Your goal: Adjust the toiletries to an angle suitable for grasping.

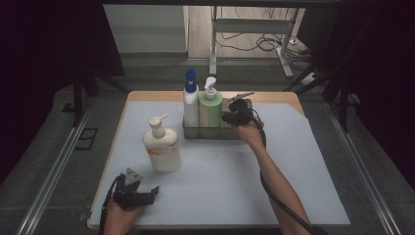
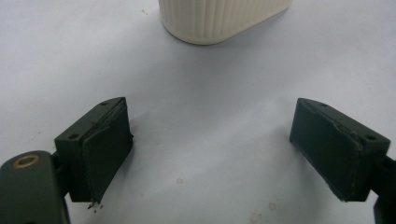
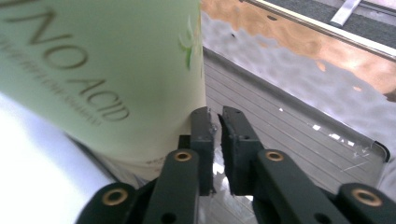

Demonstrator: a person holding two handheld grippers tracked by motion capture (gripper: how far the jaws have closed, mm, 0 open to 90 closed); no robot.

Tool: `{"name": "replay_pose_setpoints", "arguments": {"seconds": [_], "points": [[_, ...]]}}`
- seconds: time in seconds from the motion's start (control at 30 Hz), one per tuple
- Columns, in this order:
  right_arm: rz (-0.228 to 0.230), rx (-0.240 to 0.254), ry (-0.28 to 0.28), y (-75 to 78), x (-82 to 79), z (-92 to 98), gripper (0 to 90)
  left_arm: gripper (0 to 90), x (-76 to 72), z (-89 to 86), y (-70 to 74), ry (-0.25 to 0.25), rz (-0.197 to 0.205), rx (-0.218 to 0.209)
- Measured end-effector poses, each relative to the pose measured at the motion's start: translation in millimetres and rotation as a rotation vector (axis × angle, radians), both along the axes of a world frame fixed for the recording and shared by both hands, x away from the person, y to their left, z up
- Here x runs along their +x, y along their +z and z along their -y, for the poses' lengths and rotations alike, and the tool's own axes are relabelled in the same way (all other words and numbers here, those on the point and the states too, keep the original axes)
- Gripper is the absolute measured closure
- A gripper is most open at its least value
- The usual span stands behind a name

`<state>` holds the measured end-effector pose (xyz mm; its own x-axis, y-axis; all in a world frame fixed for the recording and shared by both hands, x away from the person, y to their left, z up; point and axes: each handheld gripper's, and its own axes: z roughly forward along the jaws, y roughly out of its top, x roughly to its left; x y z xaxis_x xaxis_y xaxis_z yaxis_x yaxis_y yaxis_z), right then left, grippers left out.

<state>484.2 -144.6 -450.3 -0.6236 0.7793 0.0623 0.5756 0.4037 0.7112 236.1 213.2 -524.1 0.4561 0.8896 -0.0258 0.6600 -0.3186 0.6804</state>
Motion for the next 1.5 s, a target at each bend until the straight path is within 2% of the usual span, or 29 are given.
{"name": "replay_pose_setpoints", "arguments": {"seconds": [0.23,0.33,0.43,0.47,0.5,0.53,0.57,0.63,0.67,0.7,0.73,0.8,0.83,0.9,1.13,1.3,1.4,1.5], "points": [[0.012,0.008,0.021,5.3,-6.8,5.9,75.1,12.2,0.0,0.0,0.0,0.0,0.0,0.0],[0.03,0.003,0.039,8.1,-9.9,8.0,71.5,12.2,-0.1,0.0,-0.1,0.001,0.001,0.0],[0.042,0.003,0.051,11.1,-15.5,9.9,64.2,12.2,-0.1,0.0,-0.1,0.001,0.001,0.0],[0.042,0.003,0.051,11.1,-15.5,9.9,64.2,12.2,-0.1,0.0,-0.1,0.001,0.001,0.0],[0.047,0.002,0.057,12.5,-18.7,10.1,57.7,12.2,-0.1,0.0,-0.1,0.0,0.001,-0.001],[0.046,0.005,0.062,13.4,-20.4,10.4,55.1,12.2,-0.1,0.0,-0.1,0.001,0.001,0.0],[0.046,0.005,0.062,13.4,-20.4,10.4,55.1,12.2,-0.1,0.0,-0.1,0.001,0.001,0.0],[0.047,0.01,0.079,16.0,-25.3,11.0,48.0,12.2,-0.1,0.0,-0.1,0.001,0.001,-0.001],[0.047,0.01,0.079,16.0,-25.3,11.0,48.0,12.2,-0.1,0.0,-0.1,0.001,0.001,-0.001],[0.054,0.003,0.086,17.6,-28.7,11.5,43.7,12.2,-0.2,0.0,-0.1,0.001,0.001,0.0],[0.054,0.003,0.086,17.6,-28.7,11.5,43.7,12.2,-0.2,0.0,-0.1,0.001,0.001,0.0],[0.056,0.008,0.107,19.7,-33.4,13.1,37.8,12.2,-0.2,0.1,-0.1,0.001,0.002,-0.001],[0.056,0.008,0.107,19.7,-33.4,13.1,37.8,12.2,-0.2,0.1,-0.1,0.001,0.002,-0.001],[0.064,0.006,0.112,22.7,-40.2,14.6,31.0,12.2,-0.2,0.1,-0.2,0.001,0.002,-0.001],[0.06,0.004,0.137,29.5,-52.9,19.2,24.0,12.2,-0.1,0.0,-0.1,0.001,0.001,-0.003],[0.058,0.011,0.157,36.0,-66.8,25.0,15.7,12.2,0.1,0.1,0.0,0.001,-0.001,-0.003],[0.061,0.009,0.166,37.2,-71.8,26.8,14.6,12.2,0.1,0.1,0.0,0.001,-0.001,-0.002],[0.072,-0.006,0.178,39.0,-84.6,32.9,13.5,12.2,0.2,0.1,0.0,0.001,-0.001,-0.002]]}}
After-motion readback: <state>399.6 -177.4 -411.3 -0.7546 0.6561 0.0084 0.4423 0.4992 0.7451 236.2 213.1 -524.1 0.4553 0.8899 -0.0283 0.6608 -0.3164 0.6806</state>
